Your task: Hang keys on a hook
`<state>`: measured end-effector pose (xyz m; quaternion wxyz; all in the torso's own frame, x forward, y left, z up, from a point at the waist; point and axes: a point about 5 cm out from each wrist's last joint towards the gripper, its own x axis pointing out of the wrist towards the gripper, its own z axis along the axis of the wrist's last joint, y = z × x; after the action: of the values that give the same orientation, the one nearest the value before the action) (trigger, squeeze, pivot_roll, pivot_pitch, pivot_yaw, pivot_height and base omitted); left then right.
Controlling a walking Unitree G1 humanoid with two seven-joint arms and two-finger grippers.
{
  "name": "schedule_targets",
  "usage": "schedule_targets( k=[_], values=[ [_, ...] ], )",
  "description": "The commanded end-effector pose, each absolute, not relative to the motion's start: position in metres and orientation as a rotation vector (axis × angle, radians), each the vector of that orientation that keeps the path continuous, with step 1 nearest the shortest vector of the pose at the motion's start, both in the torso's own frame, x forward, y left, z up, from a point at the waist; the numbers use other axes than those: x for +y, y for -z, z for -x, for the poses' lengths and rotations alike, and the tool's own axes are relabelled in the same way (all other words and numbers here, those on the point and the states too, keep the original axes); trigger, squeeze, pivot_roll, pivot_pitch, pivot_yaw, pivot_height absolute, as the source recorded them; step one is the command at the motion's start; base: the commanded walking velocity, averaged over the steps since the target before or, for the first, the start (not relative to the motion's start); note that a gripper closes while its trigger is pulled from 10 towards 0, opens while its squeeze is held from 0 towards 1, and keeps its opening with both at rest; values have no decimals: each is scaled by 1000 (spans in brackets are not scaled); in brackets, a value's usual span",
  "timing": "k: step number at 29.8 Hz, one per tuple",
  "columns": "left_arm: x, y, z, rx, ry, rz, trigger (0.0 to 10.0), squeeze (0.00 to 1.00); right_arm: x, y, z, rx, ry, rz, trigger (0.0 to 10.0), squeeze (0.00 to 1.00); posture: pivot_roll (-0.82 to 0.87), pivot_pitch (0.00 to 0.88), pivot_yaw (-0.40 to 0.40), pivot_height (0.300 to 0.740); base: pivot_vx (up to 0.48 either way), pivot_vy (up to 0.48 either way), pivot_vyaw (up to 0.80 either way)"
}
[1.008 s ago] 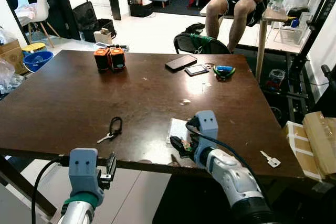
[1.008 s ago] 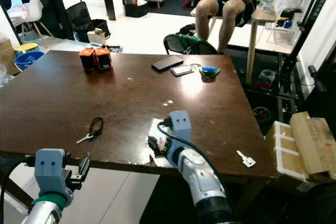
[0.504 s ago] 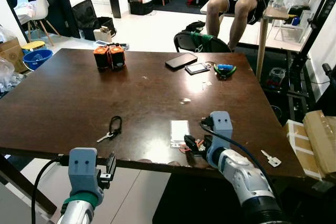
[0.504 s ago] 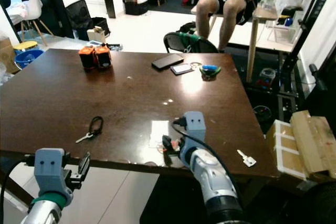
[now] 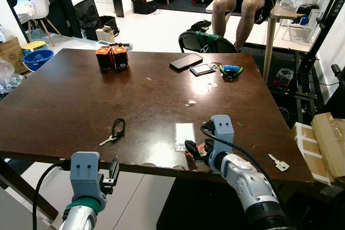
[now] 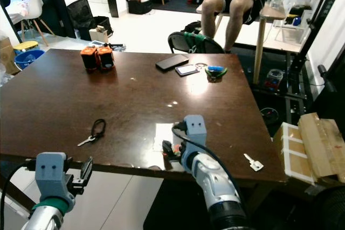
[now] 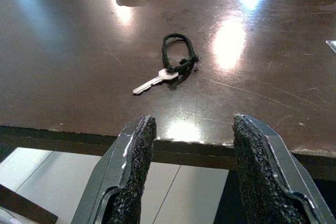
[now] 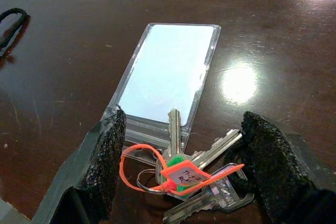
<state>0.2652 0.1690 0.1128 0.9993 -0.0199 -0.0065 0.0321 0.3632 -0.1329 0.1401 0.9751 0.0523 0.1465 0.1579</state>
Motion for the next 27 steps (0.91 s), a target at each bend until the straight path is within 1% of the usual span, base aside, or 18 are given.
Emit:
schedule_targets(
  k=[1, 2, 3, 4, 5, 6, 7, 27],
  values=[
    [173, -109, -264, 11, -76, 39, 10000, 0, -130, -140, -363, 299, -327, -110, 6588, 0, -84, 97, 136, 740, 0, 0, 0],
    [173, -109, -264, 11, -76, 39, 10000, 0, -130, -140, -363, 299, -327, -110, 6588, 0, -84, 97, 136, 740, 0, 0, 0],
    [173, -109, -264, 11, -76, 39, 10000, 0, -129, -140, -364, 297, -330, -112, 4039, 0, -84, 97, 136, 740, 0, 0, 0],
    [174, -109, -264, 11, -76, 39, 10000, 0, -129, -140, -364, 297, -332, -114, 2431, 0, -84, 97, 136, 740, 0, 0, 0],
    [174, -109, -264, 11, -76, 39, 10000, 0, -129, -140, -364, 297, -332, -114, 2431, 0, -84, 97, 136, 740, 0, 0, 0],
    [174, -109, -264, 11, -76, 39, 10000, 0, -128, -140, -363, 296, -334, -116, 784, 0, -84, 97, 136, 740, 0, 0, 0],
    [174, -109, -264, 11, -76, 39, 10000, 0, -128, -139, -363, 296, -336, -116, 0, 0, -84, 97, 136, 740, 0, 0, 0],
    [174, -109, -263, 9, -74, 40, 10000, 0, -129, -141, -363, 283, -328, -120, 0, 0, -80, 97, 139, 740, 0, 0, 0]
  ],
)
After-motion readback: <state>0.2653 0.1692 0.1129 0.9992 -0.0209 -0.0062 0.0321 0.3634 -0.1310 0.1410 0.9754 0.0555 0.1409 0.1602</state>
